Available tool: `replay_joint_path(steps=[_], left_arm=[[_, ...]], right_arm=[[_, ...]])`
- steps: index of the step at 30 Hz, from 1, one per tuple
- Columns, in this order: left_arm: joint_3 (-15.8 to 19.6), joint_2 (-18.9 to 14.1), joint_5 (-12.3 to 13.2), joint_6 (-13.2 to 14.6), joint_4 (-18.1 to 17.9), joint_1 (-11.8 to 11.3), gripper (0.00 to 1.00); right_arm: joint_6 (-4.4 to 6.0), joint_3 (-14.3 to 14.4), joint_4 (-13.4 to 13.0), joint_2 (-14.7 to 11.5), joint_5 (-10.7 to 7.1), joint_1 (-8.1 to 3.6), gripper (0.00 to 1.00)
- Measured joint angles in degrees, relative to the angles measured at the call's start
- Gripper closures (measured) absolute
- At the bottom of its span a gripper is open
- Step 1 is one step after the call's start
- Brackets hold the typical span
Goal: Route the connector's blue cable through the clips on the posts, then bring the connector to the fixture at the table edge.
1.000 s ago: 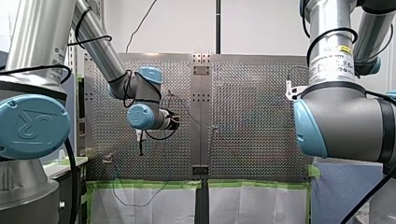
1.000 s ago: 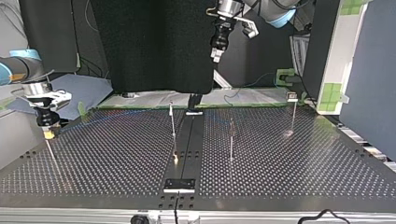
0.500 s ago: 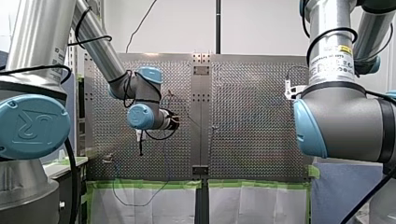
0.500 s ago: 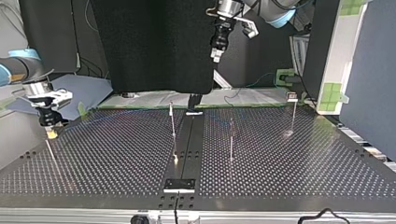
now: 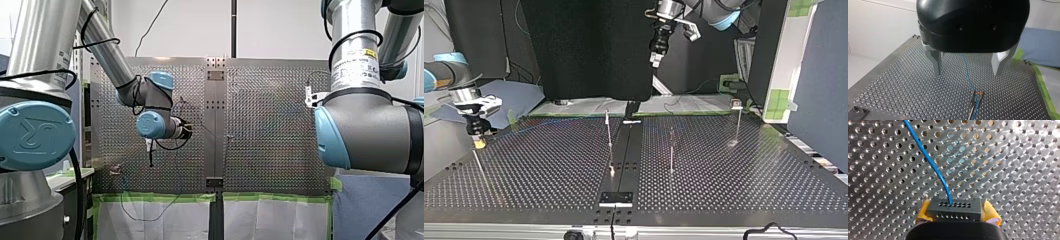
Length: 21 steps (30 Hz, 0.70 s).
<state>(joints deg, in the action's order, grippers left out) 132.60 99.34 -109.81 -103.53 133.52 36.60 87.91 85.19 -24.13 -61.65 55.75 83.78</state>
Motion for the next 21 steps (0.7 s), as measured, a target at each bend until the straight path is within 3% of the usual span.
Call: replay_joint_path(steps=[21], left_arm=[[0.0,0.0,0.02,0.0,0.0,0.03,0.0]], right_arm=[[0.0,0.0,0.0,-0.01,0.0,0.0,0.12]])
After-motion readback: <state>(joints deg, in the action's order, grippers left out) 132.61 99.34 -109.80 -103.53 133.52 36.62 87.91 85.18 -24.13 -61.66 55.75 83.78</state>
